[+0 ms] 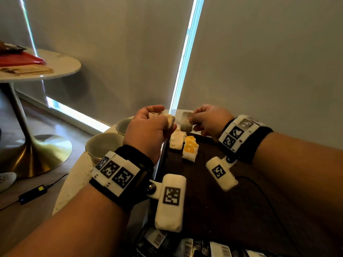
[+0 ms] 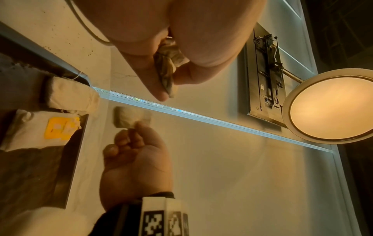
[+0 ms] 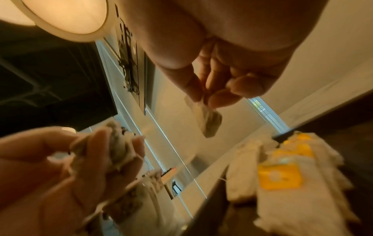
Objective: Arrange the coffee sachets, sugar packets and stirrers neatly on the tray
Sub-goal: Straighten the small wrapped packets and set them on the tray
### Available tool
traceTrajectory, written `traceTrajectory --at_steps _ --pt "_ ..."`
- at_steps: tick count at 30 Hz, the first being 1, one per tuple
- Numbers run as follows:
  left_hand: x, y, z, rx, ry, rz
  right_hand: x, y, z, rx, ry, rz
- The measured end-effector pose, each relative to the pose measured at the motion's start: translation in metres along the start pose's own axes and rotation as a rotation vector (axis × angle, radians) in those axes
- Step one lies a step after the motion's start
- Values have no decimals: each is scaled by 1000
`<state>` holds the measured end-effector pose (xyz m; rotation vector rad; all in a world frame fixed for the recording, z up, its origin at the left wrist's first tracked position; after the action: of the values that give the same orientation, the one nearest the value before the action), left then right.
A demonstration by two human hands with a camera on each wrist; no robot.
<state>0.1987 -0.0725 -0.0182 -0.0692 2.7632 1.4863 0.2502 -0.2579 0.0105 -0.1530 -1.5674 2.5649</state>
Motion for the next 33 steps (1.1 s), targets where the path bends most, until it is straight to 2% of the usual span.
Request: traceTrajectory --at_steps 4,8,13,25,33 --pt "-1 0 1 9 9 -20 2 13 -24 332 -116 -36" --pt "0 0 -1 25 -7 -12 2 21 -45 395 -251 -92" --pt "-1 -1 0 27 -12 -2 -3 20 -45 598 -149 -52" --pt "0 0 -1 -4 -22 -3 -7 24 -39 642 -96 -124" --pt "2 -2 0 2 -20 6 -12 26 -35 658 -91 -97"
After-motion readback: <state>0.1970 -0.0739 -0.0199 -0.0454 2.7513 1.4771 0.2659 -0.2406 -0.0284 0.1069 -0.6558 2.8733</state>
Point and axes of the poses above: each hand's wrist, its own x-axis away from the middle knuckle, its own z-axis out of the back of the hand, y = z × x, the point moved 9 cm from there along -x, towards the middle knuckle, and after that the axes turned 4 degrees about -x, right-handed, at the moved point
